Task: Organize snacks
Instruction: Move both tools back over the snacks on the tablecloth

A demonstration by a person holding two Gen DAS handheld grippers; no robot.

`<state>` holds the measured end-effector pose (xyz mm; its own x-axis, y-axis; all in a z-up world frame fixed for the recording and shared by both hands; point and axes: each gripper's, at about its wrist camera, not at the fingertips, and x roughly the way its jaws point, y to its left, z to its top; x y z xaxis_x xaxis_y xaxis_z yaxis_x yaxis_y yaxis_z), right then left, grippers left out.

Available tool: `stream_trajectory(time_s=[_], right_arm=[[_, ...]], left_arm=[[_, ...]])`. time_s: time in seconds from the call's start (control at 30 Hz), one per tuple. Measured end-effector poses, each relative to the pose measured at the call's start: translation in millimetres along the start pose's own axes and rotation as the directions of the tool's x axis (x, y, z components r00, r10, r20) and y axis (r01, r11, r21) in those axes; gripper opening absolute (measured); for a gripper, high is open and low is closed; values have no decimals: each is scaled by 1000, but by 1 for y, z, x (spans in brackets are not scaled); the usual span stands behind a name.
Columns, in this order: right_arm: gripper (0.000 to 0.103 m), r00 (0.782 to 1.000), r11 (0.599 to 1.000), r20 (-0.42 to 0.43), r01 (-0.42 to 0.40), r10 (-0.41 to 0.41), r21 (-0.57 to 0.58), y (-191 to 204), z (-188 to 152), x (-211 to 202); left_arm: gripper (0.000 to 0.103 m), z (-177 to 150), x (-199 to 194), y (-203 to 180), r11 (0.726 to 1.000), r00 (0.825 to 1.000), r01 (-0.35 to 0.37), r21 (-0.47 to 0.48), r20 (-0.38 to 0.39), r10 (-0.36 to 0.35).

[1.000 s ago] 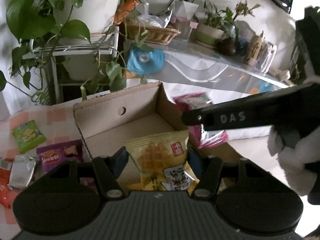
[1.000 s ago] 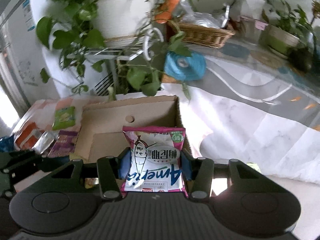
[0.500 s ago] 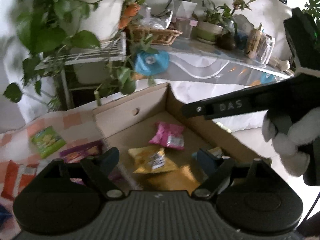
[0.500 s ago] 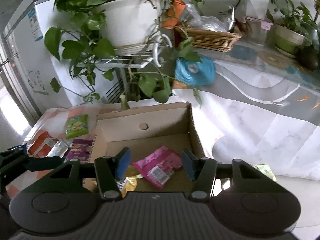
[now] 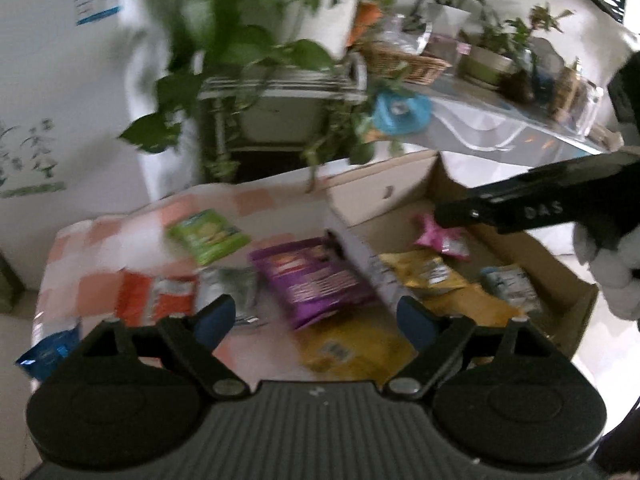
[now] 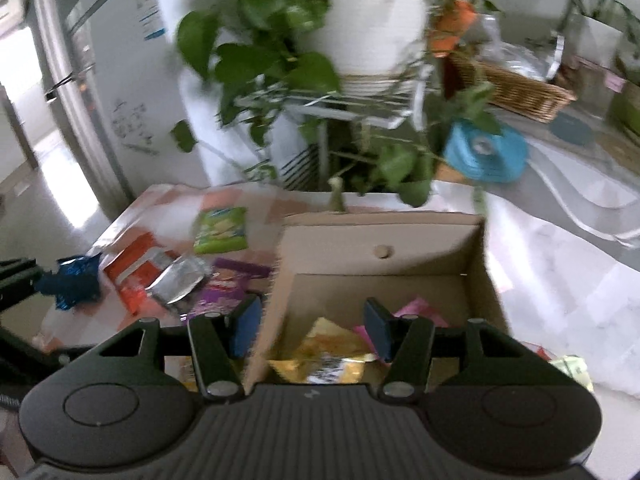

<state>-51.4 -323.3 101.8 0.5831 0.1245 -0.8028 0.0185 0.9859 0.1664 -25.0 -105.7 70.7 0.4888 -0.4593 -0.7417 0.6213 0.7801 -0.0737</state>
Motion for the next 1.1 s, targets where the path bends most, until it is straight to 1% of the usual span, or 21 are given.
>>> stream_trajectory(time_s=[0.1, 0.17, 0.3, 0.4, 0.57, 0.73, 0.87, 0.97, 1.1], right_arm=[[64, 999, 999, -16, -29, 29, -25, 12, 1, 6], [64, 998, 998, -26, -51, 50, -38, 20, 1, 9], [64, 995, 994, -54, -93, 90, -55, 37, -1, 18], [64, 992, 992, -75, -110, 106, -54, 47, -1, 26], [64, 986, 990, -105, -132, 127, -42, 61, 2, 40], [64, 985, 992, -126, -123, 121, -14, 67, 5, 52], [65, 984, 994, -140, -111, 113, 21, 70, 6, 61], [67, 984, 994, -149, -91, 99, 58, 70, 7, 71], [67, 983, 992, -165, -60, 77, 110, 71, 9, 87]], left_arm=[[90, -4, -5, 21, 999, 999, -39, -23, -9, 39], [90, -5, -7, 38, 996, 998, -66, -60, -21, 65], [90, -4, -10, 68, 983, 992, -126, -130, -35, 122], [91, -3, -11, 84, 977, 987, -160, -141, -41, 155], [91, -4, -6, 110, 958, 976, -211, -193, -84, 198], [91, -2, -4, 129, 946, 973, -227, -231, -100, 209], [91, -4, -1, 136, 948, 969, -238, -212, -111, 219], [91, -9, 6, 141, 945, 959, -273, -179, -130, 252], [91, -18, 18, 153, 935, 950, -294, -200, -171, 262]])
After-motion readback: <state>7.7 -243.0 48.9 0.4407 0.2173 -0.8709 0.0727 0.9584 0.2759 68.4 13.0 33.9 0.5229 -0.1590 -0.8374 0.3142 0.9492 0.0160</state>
